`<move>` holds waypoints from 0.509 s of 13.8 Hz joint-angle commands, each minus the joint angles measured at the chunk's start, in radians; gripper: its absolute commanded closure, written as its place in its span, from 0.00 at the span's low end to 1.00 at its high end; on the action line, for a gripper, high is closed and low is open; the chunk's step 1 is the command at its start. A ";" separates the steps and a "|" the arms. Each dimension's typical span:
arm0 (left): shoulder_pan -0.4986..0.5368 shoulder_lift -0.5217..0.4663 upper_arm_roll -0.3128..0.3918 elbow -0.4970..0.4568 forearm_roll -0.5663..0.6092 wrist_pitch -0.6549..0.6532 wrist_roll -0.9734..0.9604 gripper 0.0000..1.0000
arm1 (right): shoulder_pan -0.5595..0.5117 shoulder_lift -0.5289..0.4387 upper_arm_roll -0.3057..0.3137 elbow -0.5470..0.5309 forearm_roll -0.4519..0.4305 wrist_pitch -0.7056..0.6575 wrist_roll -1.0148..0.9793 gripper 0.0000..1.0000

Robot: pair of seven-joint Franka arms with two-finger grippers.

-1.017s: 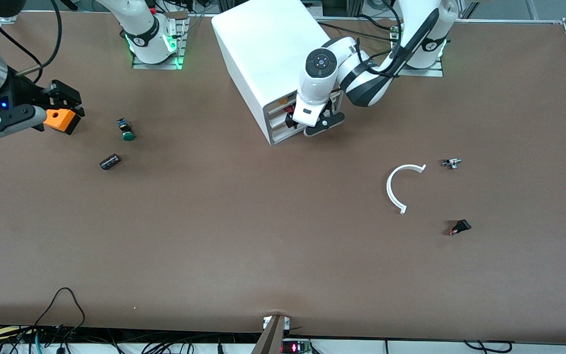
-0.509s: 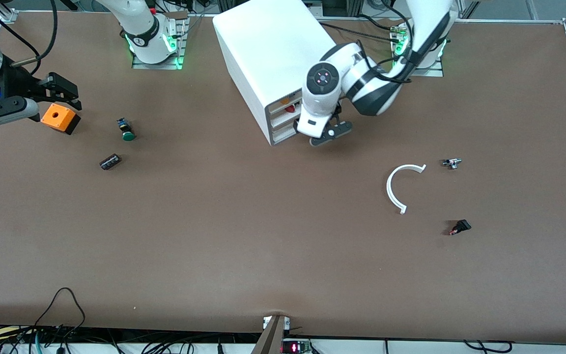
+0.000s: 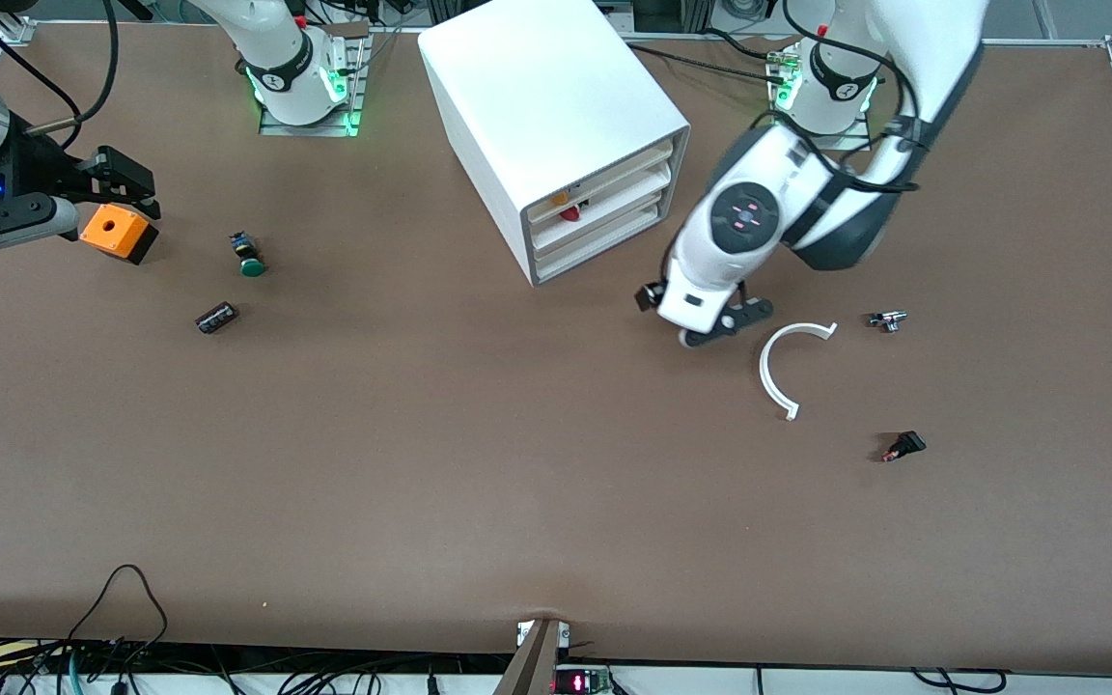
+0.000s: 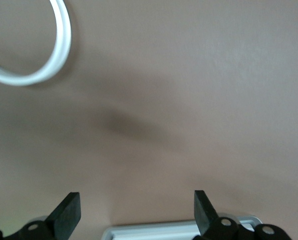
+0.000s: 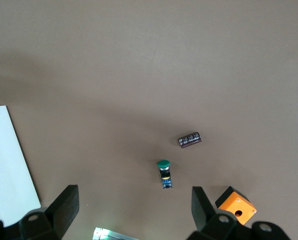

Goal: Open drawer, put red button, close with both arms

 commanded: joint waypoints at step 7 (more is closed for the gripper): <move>0.242 -0.080 -0.018 0.013 -0.002 -0.073 0.392 0.00 | 0.010 0.036 0.025 0.019 -0.034 0.076 0.117 0.00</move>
